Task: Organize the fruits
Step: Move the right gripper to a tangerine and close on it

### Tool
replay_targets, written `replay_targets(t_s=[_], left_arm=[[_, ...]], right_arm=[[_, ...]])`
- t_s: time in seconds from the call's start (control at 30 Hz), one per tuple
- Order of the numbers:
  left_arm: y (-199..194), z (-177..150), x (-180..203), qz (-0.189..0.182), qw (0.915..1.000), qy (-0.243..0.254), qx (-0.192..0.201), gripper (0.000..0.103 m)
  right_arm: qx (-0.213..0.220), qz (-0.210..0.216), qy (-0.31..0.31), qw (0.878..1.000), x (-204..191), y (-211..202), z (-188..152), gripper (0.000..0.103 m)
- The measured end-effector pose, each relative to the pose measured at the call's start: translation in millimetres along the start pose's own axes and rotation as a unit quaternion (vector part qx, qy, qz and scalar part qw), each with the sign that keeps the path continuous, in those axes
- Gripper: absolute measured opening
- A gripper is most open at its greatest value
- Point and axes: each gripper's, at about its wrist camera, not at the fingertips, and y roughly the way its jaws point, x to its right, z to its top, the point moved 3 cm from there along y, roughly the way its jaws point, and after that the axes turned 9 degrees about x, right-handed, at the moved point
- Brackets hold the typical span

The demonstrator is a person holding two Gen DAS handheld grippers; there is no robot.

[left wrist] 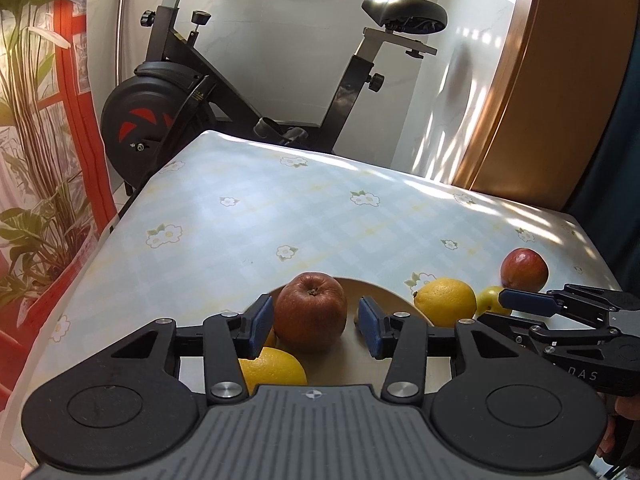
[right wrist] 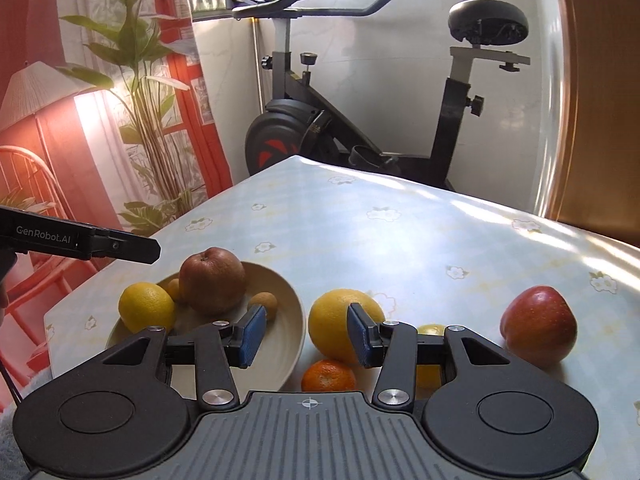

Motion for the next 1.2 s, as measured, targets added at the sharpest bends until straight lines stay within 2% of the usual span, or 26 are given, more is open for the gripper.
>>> replay_targets(t_s=[0.27,0.5,0.6,0.9,1.03,1.2], left_arm=[[6.8,-1.6,39.5,-0.022,0.9994,0.024,0.01,0.049],[6.5,-9.4,67.5,-0.036,0.9982,0.045,0.018,0.05],[6.3,-16.9,74.9,-0.04,0.9981,0.045,0.01,0.05],[-2.2,-33.1,89.1,-0.031,0.9975,0.058,0.024,0.055],[-3.0,-40.1,92.2,-0.032,0.998,0.055,0.006,0.055],[-5.2,-45.6,94.8,-0.02,0.9967,0.078,-0.01,0.055]], right_arm=[[0.019,-0.045,0.026,0.998,40.3,-32.9,-13.0,0.042],[0.025,-0.077,0.021,0.996,53.6,-53.6,-28.5,0.042],[0.029,-0.083,0.025,0.996,57.5,-63.0,-37.1,0.042],[0.019,-0.092,0.038,0.995,63.4,-79.7,-53.6,0.042],[0.012,-0.09,0.043,0.995,62.5,-81.6,-57.6,0.042],[0.0,-0.088,0.041,0.995,58.8,-81.1,-60.0,0.042]])
